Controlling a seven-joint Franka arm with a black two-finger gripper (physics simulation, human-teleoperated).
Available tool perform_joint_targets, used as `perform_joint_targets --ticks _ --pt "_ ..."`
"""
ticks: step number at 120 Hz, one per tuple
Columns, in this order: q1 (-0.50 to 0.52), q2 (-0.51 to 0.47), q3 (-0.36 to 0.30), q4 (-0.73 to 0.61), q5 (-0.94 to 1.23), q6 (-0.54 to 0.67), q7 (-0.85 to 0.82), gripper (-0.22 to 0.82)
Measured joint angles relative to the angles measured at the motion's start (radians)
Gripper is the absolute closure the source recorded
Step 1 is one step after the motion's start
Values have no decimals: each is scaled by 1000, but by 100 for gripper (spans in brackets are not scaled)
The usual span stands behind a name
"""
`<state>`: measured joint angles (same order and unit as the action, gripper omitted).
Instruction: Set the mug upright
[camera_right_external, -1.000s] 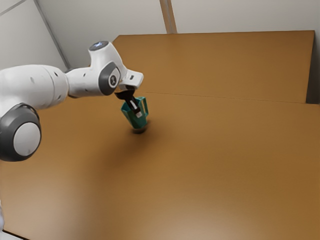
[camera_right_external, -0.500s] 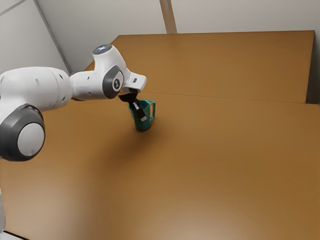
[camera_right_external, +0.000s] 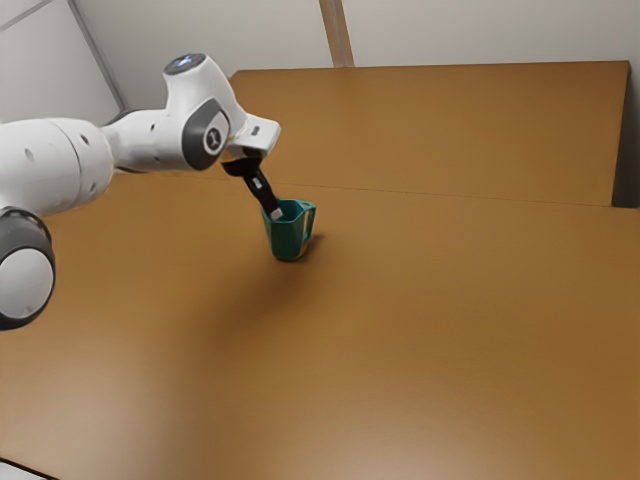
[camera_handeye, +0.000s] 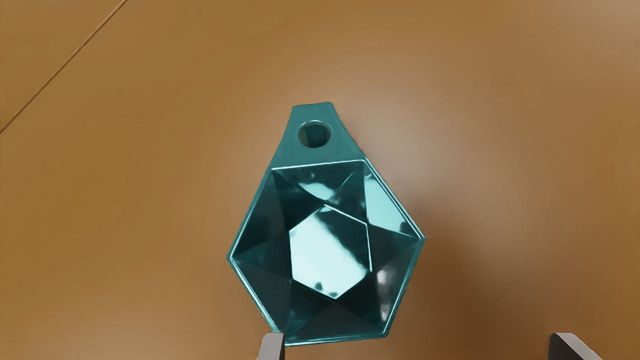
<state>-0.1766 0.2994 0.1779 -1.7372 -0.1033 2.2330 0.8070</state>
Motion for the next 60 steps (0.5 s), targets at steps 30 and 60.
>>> perform_joint_targets --ticks 30,60 --pt "0 -89 16 -1 41 -144 -106 1" --pt "8 -174 52 88 117 -355 -227 0"
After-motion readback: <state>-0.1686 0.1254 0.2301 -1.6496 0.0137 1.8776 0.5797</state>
